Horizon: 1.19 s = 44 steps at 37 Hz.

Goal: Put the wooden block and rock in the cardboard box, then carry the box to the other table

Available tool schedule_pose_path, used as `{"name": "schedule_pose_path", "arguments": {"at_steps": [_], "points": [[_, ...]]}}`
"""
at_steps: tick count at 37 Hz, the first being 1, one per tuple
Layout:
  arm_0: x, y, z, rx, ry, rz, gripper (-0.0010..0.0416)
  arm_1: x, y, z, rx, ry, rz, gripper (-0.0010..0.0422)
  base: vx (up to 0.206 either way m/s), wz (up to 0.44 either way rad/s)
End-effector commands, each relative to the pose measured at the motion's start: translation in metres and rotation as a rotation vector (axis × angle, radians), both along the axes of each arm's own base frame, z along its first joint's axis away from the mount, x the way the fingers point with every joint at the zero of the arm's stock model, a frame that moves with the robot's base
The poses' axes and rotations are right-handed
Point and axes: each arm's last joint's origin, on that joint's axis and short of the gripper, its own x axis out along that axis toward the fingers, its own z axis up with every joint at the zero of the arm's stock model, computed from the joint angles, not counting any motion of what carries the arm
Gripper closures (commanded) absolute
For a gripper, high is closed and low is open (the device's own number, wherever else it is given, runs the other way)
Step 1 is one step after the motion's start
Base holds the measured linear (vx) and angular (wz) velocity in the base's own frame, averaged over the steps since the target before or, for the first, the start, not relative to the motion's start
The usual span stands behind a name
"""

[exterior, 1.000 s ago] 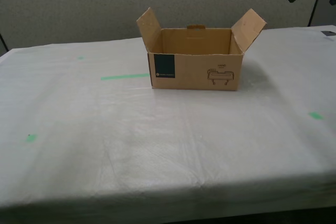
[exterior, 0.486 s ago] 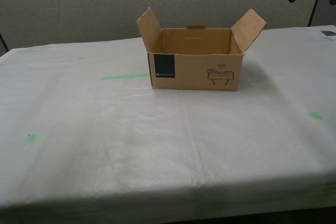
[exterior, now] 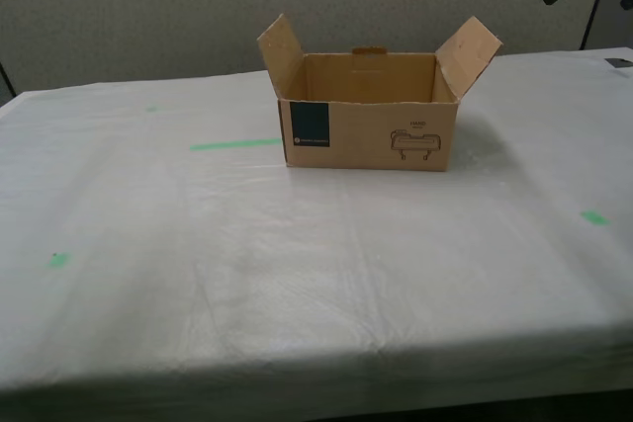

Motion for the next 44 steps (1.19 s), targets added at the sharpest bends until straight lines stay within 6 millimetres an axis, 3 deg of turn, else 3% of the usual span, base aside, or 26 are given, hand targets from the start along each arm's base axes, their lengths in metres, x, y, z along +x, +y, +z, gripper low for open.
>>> {"name": "schedule_pose_path", "arguments": {"at_steps": [1,44], "points": [[0.0000,0.0000,0.0001,-0.002,-0.001,-0.004,0.0016,0.0002,-0.0001,0.0003,-0.003,-0.001,0.000,0.0023,0.000,0.000],[0.0000,0.0000,0.0001,-0.002,-0.001,-0.004,0.0016,0.0002,-0.0001,0.0003,-0.003,-0.001,0.000,0.0023,0.000,0.000]]}}
